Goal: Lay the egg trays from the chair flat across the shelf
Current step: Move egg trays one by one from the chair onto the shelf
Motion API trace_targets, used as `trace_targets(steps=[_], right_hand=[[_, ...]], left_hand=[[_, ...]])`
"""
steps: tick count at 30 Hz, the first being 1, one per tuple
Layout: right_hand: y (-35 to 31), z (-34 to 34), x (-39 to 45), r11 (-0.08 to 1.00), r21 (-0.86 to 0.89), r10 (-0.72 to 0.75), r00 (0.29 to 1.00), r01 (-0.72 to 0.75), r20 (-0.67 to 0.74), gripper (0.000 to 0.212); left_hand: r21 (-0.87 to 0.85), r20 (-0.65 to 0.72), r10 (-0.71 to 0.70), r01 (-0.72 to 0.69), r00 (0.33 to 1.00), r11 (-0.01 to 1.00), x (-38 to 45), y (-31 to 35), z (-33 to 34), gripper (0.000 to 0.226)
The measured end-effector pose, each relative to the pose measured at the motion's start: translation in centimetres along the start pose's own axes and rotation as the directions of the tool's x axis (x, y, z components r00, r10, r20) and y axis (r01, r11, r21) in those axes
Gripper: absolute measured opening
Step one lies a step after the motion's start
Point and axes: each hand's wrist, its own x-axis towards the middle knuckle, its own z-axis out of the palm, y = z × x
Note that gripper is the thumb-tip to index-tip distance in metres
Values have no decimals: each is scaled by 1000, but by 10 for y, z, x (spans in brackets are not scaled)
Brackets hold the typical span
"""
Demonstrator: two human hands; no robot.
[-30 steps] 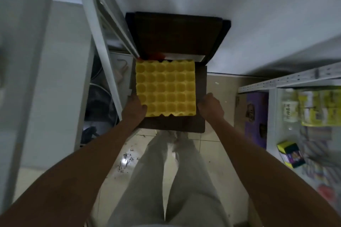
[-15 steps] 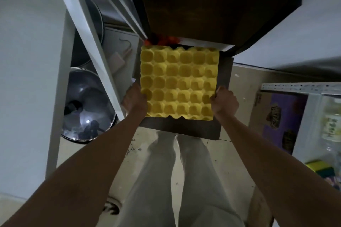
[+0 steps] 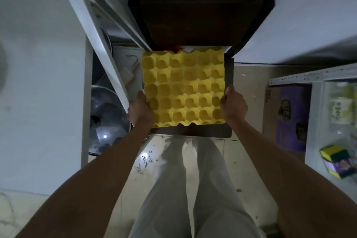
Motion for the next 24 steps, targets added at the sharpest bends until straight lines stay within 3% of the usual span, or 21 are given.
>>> trace_targets(steps=[3,7,13,16,20,24], right_hand=[[12,-25,-33,995,80,56,998,-55,-13,7],[43,-69,-99,952,265,183,979,-154,-91,16],[88,-164,-217,715,619,518,841,-325,-158,23],[116,-208,-280,592,713,668,723,-375,-175,25],[159,-241,-365,463,804,801,564,-373,-200,27],[197,-253,-444,399,847,852,484,-352,-200,27]], left_hand=[[-1,-14,97,-97,995,995,-20,4,-26,8],[-87,13,392,-389,920,917,-46,22,-59,13],[-283,37,580,-548,814,787,-136,104,-111,26],[-338,31,722,-673,691,658,-196,153,-136,24],[-278,157,891,-846,427,454,-271,211,-157,21],[-265,262,933,-910,249,317,-351,249,-169,22]])
